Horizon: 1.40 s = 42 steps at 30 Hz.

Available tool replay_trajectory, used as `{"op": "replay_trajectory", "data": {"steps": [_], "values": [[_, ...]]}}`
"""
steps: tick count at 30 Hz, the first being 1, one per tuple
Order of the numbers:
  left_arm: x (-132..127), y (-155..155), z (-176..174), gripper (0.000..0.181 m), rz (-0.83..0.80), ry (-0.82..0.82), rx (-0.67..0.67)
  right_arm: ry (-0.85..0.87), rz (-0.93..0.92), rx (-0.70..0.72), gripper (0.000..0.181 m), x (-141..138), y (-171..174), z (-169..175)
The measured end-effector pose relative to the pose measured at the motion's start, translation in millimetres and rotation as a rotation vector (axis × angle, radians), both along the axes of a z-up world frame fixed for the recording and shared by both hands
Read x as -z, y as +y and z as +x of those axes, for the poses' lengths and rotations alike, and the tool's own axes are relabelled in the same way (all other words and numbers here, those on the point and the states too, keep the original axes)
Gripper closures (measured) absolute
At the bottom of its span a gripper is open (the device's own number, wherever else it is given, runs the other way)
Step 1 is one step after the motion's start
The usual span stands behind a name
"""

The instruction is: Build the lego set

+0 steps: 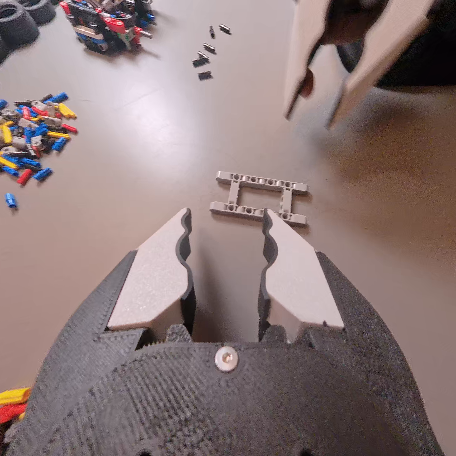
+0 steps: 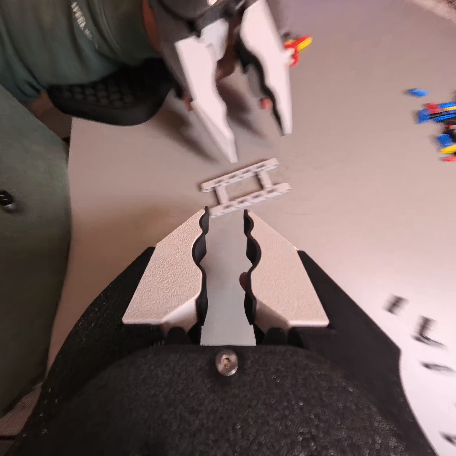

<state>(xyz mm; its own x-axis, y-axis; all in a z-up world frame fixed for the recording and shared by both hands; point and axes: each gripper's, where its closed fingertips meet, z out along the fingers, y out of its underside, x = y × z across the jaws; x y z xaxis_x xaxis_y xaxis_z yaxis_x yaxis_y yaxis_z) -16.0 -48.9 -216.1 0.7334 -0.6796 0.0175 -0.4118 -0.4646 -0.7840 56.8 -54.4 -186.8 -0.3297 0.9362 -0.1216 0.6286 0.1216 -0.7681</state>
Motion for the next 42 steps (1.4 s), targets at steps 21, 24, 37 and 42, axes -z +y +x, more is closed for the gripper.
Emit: {"op": "replay_trajectory", "data": {"steps": [21, 24, 37, 42], "values": [[12, -25, 28, 0.161, -0.034, 0.068, 0.208, -0.062, 0.323, 0.498, 0.162, 28, 198, 108], [11, -26, 23, 0.161, -0.03, 0.086, 0.208, -0.105, 0.302, 0.494, 0.163, 38, 199, 109], [16, -30, 27, 0.149, -0.07, 0.097, 0.221, -0.215, 0.265, 0.562, 0.173, 49, 207, 96], [0, -37, 39, 0.147, -0.052, 0.013, 0.286, -0.216, 0.275, 0.51, 0.178, 49, 202, 95]]}}
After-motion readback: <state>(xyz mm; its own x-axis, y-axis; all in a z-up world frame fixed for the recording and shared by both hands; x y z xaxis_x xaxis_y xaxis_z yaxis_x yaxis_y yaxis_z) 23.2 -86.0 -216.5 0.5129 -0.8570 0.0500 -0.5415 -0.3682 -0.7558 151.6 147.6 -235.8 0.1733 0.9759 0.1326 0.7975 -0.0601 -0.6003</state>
